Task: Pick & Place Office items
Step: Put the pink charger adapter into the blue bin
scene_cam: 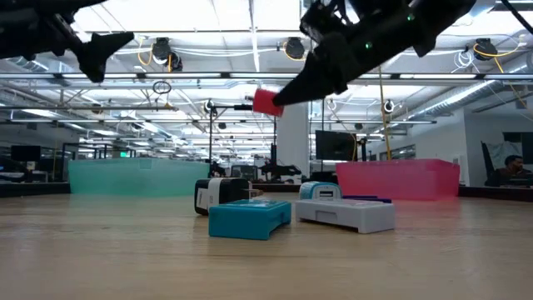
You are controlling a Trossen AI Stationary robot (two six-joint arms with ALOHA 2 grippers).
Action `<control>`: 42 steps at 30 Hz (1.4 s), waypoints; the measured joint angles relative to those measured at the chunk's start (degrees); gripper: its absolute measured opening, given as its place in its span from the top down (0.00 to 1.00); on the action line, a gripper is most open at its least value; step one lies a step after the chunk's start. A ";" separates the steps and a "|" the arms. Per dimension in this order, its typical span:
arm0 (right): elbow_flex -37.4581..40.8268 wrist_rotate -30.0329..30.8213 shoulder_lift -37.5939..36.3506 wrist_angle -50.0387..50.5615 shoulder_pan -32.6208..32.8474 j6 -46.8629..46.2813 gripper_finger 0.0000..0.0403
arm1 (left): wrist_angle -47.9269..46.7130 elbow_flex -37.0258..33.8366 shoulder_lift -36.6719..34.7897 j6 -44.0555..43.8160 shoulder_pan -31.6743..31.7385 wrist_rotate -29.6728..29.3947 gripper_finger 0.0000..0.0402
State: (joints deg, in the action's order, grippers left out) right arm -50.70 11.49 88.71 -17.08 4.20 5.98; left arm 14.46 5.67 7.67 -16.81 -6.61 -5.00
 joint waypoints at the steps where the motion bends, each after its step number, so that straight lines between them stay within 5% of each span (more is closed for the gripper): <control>1: 0.00 -1.09 -0.47 0.05 -0.02 0.55 0.64 | 0.75 0.00 1.54 -0.03 0.00 -0.30 0.26; 7: 0.00 -7.30 -1.12 -2.19 0.01 2.71 0.64 | 6.60 0.00 14.94 -3.00 0.00 -6.56 0.29; 16: 0.02 -14.51 -0.93 -5.70 0.29 3.74 0.64 | 25.96 1.51 36.88 -7.48 0.00 -5.48 0.27; 27: 0.02 3.57 -0.92 -8.06 3.17 23.27 0.64 | 25.99 16.43 57.38 -14.69 0.45 -5.51 0.31; 37: 0.02 13.90 -0.92 -12.30 6.92 32.74 0.64 | 18.57 30.24 70.32 -14.57 2.08 -5.41 0.30; 42: 0.02 14.39 -0.92 -13.18 7.54 33.33 0.64 | 18.57 33.84 74.02 -14.50 2.54 -5.04 0.29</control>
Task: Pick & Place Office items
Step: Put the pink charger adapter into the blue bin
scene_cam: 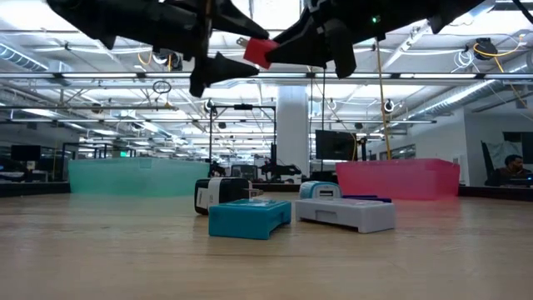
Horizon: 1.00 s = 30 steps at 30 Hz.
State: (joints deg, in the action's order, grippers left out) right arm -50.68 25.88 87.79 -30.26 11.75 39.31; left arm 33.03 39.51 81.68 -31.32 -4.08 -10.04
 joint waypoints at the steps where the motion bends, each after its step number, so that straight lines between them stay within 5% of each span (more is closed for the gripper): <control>1: 0.00 -0.01 0.00 0.01 0.00 0.00 0.64 | -0.01 0.45 0.35 0.09 0.00 0.02 0.29; 8: 0.00 1.37 0.00 0.23 0.00 0.21 0.64 | -0.45 1.43 1.32 -0.86 0.55 1.15 0.35; 17: 0.00 1.62 0.00 0.42 -0.11 -0.49 0.64 | -0.41 1.41 1.32 -2.10 2.71 7.57 0.61; 22: -0.03 1.75 0.00 0.52 -0.11 -9.21 0.50 | -4.11 1.39 -1.24 4.62 3.82 7.91 0.61; 26: -0.04 6.11 -1.44 4.01 -0.11 -16.07 0.41 | -11.67 1.37 -7.65 7.42 4.83 5.18 0.61; 30: 0.67 4.31 -5.03 9.47 -0.63 -21.02 0.39 | -22.09 1.35 -15.12 11.73 4.22 -1.60 0.61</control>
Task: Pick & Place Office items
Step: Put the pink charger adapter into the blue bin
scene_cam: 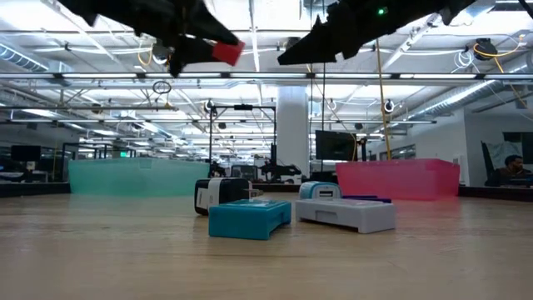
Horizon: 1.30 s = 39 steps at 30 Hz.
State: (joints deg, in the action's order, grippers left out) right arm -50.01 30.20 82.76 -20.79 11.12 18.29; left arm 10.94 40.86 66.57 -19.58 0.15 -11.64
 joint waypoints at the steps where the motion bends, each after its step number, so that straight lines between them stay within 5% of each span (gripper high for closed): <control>1: 0.99 -1.22 -1.29 0.67 -0.23 -1.09 0.39 | -2.08 0.00 -1.58 0.74 -0.35 -1.95 0.61; 7: 11.09 -10.63 -10.79 -5.36 -3.05 -6.13 0.46 | -14.56 -0.02 -9.36 3.90 -2.45 -12.07 0.61; 16: 25.13 -10.73 -28.99 -8.72 -3.70 -14.89 0.56 | -19.70 -7.94 -19.01 5.40 -3.22 -18.03 0.61; 27: 34.55 -14.75 -43.33 -7.66 -0.86 -17.24 0.68 | -16.79 -18.90 -32.89 5.80 1.86 -16.01 0.61; 39: 41.33 -15.37 -51.71 -7.72 -0.94 -21.67 0.76 | -16.99 -21.11 -34.71 4.27 6.72 -15.34 0.61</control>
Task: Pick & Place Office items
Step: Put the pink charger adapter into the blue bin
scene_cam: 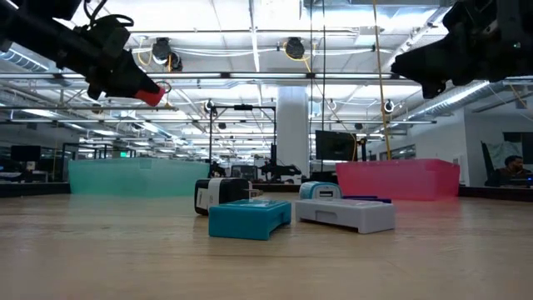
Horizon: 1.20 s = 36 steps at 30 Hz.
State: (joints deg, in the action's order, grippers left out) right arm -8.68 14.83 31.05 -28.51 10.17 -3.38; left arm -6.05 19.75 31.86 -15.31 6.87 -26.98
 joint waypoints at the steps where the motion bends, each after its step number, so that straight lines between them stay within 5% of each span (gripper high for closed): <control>1: 0.32 0.00 -0.27 -0.03 0.00 -0.05 0.77 | -0.04 0.00 0.00 -0.32 0.74 -0.02 0.61; 12: 1.59 0.20 -1.27 -0.22 -0.23 -0.50 0.79 | -8.50 0.46 0.14 -11.89 14.05 -4.53 0.61; 22: 1.59 0.11 -1.27 0.16 -2.98 -2.13 0.79 | -17.09 4.98 13.36 -16.33 33.49 14.66 0.61; 36: 1.59 0.04 -1.23 0.94 -3.04 -2.17 0.80 | -29.51 13.57 33.60 -14.64 41.63 15.59 0.61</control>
State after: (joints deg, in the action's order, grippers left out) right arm -7.09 14.87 29.82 -27.57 7.14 -5.54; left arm -35.55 33.32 65.46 -29.94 48.50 -11.40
